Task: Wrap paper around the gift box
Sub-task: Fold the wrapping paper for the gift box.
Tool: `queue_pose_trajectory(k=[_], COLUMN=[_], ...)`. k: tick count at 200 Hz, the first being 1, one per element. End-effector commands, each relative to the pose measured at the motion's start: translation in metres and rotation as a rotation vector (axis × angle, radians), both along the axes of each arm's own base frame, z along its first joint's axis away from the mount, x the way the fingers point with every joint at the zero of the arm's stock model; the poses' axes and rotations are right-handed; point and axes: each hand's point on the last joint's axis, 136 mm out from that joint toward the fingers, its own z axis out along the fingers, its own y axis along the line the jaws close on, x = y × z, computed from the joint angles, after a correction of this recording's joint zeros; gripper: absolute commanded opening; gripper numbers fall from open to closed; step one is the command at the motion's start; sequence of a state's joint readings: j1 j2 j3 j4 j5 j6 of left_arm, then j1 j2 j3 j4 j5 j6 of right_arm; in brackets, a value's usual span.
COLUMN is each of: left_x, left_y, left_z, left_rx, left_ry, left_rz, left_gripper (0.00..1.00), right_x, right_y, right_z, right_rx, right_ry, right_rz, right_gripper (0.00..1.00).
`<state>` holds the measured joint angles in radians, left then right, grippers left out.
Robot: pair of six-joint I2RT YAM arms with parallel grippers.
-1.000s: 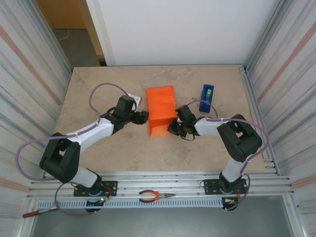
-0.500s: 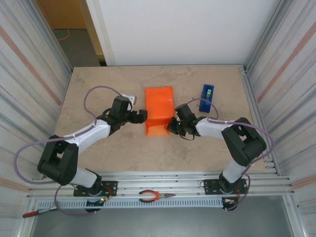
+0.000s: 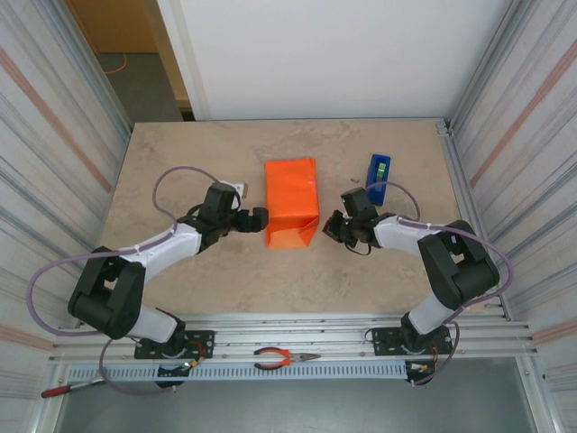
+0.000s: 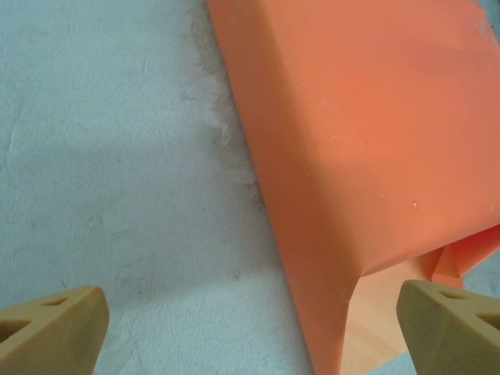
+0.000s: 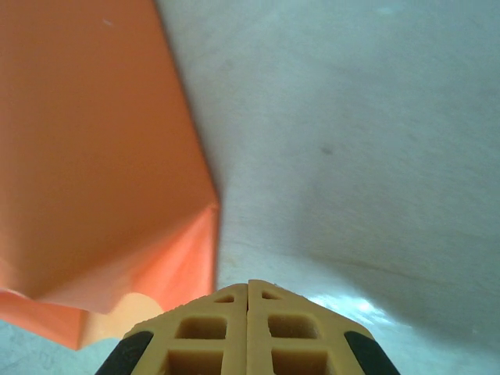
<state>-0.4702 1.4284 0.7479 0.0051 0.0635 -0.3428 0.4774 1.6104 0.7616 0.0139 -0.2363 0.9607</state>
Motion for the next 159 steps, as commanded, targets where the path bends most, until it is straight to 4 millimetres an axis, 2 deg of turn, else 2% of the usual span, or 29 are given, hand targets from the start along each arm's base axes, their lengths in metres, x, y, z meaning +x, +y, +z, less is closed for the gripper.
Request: queue_pose_trajectory(k=[1, 34, 60, 101, 133, 159], left_x=[-0.001, -0.003, -0.003, -0.003, -0.005, -0.01], left_y=[0.003, 0.007, 0.007, 0.009, 0.015, 0.02], left_z=[0.01, 0.006, 0.003, -0.002, -0.004, -0.009], left_rx=[-0.036, -0.021, -0.024, -0.033, -0.048, -0.06], left_ry=[-0.023, -0.009, 0.002, 0.017, 0.016, 0.033], left_rz=[0.017, 0.032, 0.04, 0.065, 0.115, 0.15], left_gripper=[0.96, 0.99, 0.99, 0.99, 0.99, 0.99], right_x=[0.012, 0.021, 0.02, 0.007, -0.007, -0.007], right_y=[0.017, 0.032, 0.034, 0.033, 0.042, 0.053], right_z=[0.011, 0.016, 0.016, 0.011, 0.004, -0.002], right_rx=[0.02, 0.035, 0.036, 0.032, 0.018, 0.027], right_ry=[-0.026, -0.034, -0.034, -0.022, -0.008, 0.001], right_rz=[0.032, 0.049, 0.051, 0.058, 0.092, 0.104], right_gripper=[0.0, 0.0, 0.0, 0.0, 0.0, 0.0])
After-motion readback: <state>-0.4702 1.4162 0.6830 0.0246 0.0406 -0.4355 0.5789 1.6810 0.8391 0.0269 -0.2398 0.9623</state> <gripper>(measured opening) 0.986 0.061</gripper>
